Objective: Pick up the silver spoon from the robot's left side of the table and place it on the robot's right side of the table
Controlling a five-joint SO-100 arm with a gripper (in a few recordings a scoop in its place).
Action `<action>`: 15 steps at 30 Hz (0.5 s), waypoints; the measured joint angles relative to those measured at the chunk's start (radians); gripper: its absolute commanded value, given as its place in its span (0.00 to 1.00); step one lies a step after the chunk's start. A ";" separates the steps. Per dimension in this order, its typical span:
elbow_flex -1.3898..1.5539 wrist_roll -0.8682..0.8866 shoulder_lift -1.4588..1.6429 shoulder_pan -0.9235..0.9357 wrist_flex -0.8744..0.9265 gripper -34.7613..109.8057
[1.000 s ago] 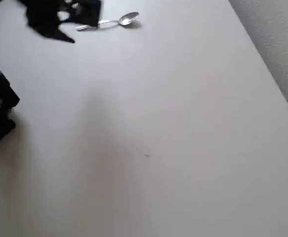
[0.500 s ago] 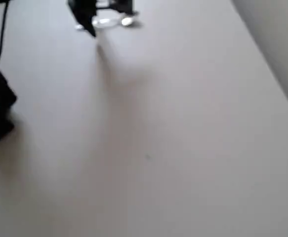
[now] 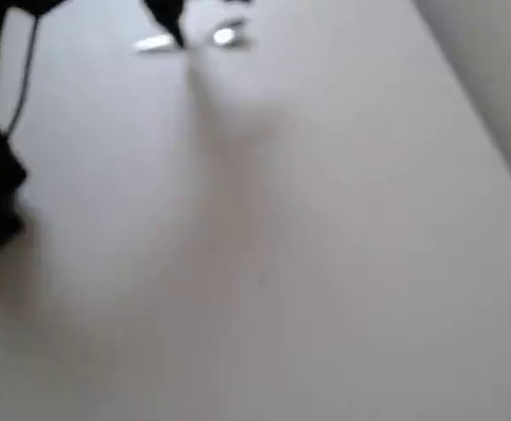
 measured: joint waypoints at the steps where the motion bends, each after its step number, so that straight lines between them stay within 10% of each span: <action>1: -0.002 -0.006 -0.015 0.002 0.000 0.34; 15: -0.055 -0.008 -0.061 0.023 0.000 0.23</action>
